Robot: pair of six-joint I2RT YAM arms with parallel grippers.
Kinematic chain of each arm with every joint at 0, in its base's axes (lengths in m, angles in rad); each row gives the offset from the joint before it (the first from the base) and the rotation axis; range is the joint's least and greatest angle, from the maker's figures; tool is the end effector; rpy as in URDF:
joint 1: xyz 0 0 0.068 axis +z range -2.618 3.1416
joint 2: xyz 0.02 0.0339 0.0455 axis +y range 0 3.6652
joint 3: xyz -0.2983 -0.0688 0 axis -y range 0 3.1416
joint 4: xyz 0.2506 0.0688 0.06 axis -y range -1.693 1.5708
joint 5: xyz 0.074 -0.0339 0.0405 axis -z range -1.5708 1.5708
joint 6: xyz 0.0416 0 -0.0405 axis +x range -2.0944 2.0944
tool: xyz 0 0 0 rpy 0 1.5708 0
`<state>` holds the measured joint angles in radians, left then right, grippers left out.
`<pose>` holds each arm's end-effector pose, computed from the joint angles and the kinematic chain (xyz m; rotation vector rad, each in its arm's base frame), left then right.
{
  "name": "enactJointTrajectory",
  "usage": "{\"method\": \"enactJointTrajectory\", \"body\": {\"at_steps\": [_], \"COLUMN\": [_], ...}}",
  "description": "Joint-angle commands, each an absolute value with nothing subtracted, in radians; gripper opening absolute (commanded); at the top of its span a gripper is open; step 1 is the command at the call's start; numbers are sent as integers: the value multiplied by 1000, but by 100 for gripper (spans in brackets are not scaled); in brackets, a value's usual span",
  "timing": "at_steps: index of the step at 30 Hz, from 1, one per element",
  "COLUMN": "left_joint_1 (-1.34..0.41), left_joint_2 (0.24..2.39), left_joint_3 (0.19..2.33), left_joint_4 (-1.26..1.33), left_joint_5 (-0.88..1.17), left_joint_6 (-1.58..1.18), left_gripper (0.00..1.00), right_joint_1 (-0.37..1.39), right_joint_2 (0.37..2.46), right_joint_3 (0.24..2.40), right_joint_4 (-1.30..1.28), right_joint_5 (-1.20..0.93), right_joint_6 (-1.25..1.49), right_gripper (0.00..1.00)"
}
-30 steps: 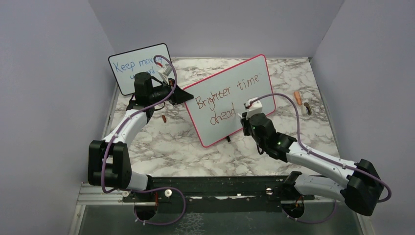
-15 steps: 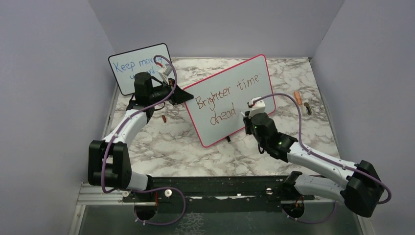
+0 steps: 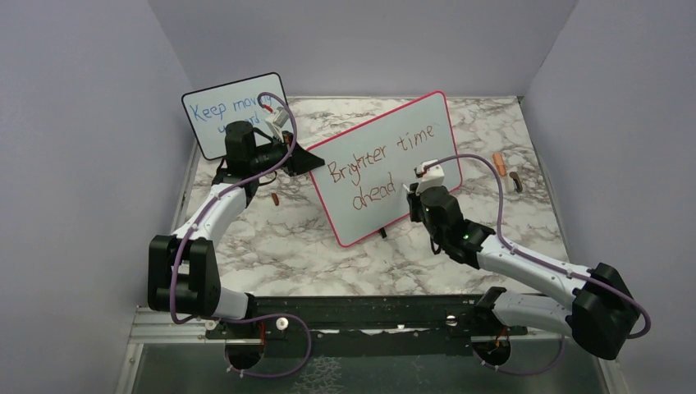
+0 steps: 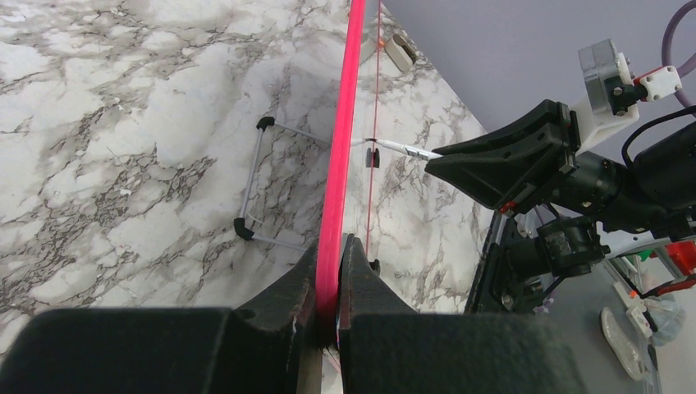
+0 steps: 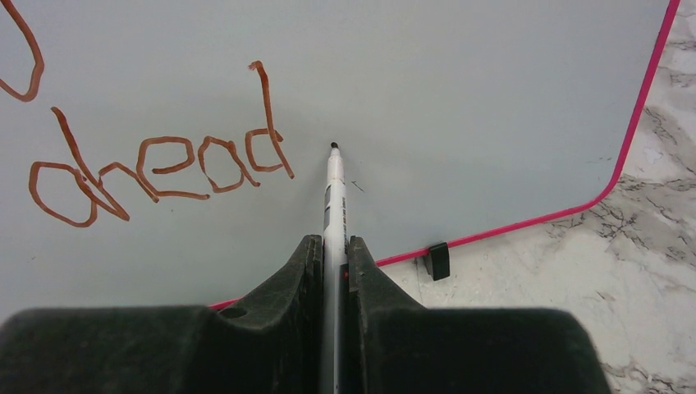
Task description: Write a sentence on the whiteboard
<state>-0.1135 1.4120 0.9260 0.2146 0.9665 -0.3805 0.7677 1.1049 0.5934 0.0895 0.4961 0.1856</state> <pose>0.3106 -0.0699 0.3179 0.4612 1.8378 -1.2225 0.1827 0.1488 0.2644 -0.2490 1.9257 0.1378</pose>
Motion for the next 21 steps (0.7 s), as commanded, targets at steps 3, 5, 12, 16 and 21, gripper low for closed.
{"method": "enactJointTrajectory", "body": {"at_steps": [3, 5, 12, 16, 21], "left_joint_1": [-115, -115, -114, -113, -111], "left_joint_2": [1450, 1450, 1452, 1449, 1442], "left_joint_3": [917, 917, 917, 916, 924], "left_joint_4": [116, 115, 114, 114, 108], "left_joint_5": [842, 840, 838, 833, 851], "left_joint_6": [-281, -281, -280, -281, -293], "left_gripper": [0, 0, 0, 0, 0], "right_joint_1": [756, 755, 755, 755, 755], "right_joint_2": [1138, 1143, 1102, 1039, 943], "right_joint_3": [595, 592, 594, 588, 573], "right_joint_4": [144, 144, 114, 86, 40], "right_joint_5": [455, 455, 477, 501, 516], "right_joint_6": [203, 202, 199, 203, 210], "right_gripper": [1, 1, 1, 1, 1]}}
